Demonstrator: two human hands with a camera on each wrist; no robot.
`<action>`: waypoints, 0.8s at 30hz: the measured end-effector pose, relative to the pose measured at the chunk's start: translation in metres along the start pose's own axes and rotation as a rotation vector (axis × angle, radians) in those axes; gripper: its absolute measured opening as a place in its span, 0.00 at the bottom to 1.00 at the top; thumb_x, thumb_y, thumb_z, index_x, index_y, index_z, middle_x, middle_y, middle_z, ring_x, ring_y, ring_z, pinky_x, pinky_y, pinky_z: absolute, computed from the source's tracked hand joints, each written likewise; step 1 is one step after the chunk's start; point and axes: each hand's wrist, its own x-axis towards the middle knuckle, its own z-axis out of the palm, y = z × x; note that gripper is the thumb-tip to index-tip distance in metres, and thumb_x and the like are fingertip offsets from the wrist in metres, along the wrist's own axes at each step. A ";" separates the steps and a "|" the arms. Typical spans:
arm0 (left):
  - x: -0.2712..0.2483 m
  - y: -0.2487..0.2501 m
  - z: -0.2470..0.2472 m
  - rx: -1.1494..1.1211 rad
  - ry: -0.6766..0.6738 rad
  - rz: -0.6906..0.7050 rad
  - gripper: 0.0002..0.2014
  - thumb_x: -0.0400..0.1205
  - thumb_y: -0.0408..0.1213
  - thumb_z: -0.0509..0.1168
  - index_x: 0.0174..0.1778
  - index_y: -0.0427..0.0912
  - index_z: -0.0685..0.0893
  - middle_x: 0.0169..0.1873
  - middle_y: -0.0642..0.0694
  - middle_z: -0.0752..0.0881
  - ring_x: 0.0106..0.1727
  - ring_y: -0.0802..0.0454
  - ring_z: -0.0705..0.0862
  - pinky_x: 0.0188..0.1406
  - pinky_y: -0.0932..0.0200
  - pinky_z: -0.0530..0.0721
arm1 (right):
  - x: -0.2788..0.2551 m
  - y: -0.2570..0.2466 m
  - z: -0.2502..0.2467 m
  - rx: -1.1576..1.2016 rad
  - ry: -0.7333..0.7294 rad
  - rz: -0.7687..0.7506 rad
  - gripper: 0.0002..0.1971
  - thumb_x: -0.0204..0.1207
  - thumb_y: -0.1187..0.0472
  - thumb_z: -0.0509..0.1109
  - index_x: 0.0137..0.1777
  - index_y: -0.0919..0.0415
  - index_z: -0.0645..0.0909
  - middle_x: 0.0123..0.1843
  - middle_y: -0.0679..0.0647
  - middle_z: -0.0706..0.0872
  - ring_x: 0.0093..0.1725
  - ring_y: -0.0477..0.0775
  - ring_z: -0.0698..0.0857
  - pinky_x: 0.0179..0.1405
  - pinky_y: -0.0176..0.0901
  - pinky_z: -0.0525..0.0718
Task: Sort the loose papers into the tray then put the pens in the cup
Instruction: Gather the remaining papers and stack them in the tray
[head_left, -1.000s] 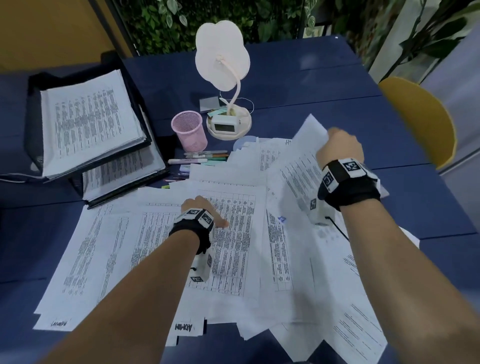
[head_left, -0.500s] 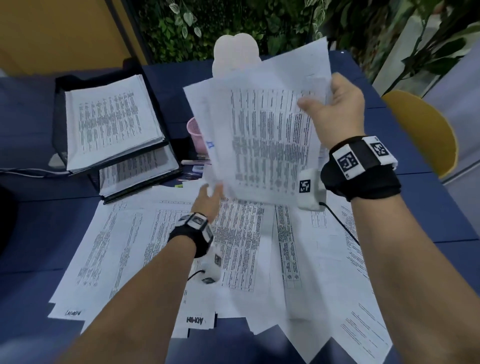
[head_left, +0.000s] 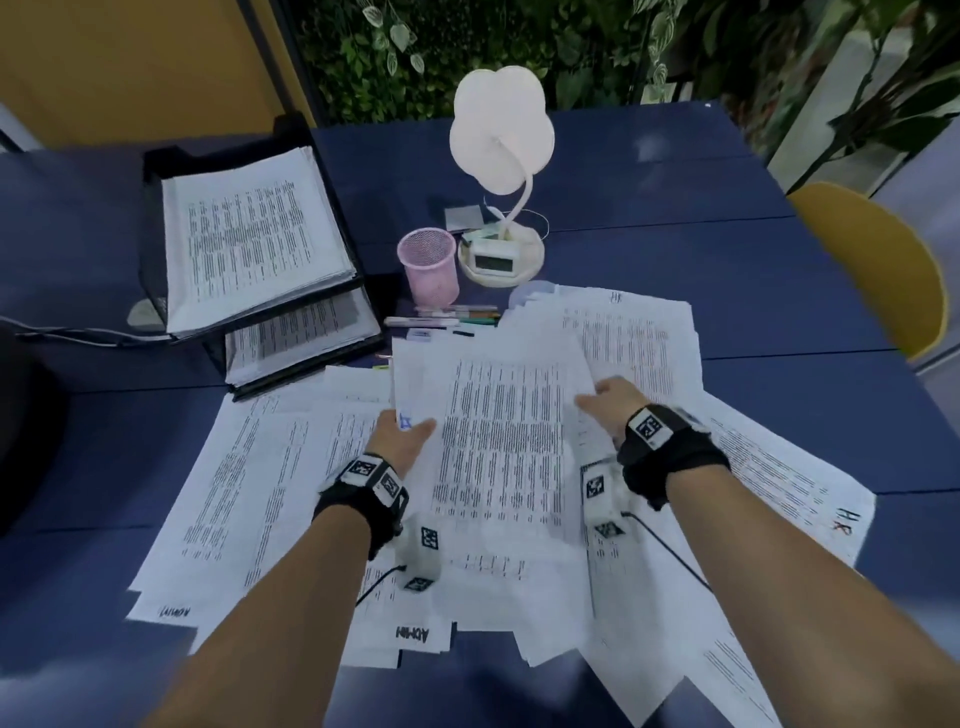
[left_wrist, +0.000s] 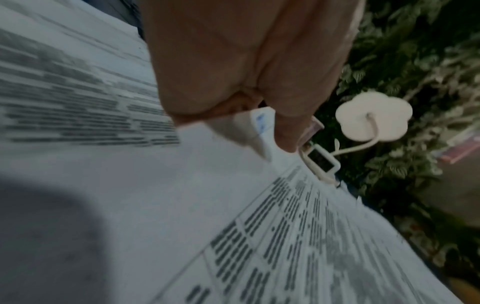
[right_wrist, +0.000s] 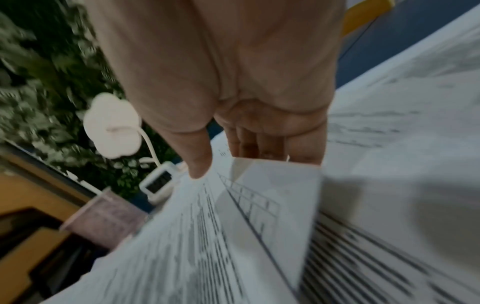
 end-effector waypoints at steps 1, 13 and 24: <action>-0.002 -0.003 0.002 0.036 0.000 -0.022 0.33 0.81 0.49 0.66 0.77 0.39 0.63 0.68 0.40 0.76 0.65 0.37 0.79 0.64 0.49 0.77 | 0.001 0.005 0.009 -0.019 -0.024 0.010 0.26 0.82 0.58 0.62 0.77 0.69 0.64 0.64 0.65 0.79 0.51 0.59 0.83 0.41 0.45 0.80; 0.008 -0.011 -0.013 -0.134 0.206 0.040 0.25 0.80 0.40 0.69 0.70 0.42 0.69 0.66 0.36 0.79 0.52 0.40 0.82 0.55 0.51 0.80 | 0.008 0.028 0.015 0.128 0.139 -0.082 0.24 0.78 0.77 0.53 0.67 0.58 0.78 0.59 0.61 0.84 0.46 0.59 0.81 0.37 0.36 0.75; 0.019 0.003 -0.040 0.172 0.135 0.236 0.21 0.77 0.41 0.73 0.65 0.40 0.81 0.62 0.41 0.84 0.63 0.45 0.81 0.63 0.53 0.79 | 0.008 -0.002 0.005 0.077 0.088 -0.206 0.15 0.78 0.71 0.63 0.58 0.57 0.84 0.48 0.55 0.84 0.40 0.54 0.80 0.29 0.34 0.75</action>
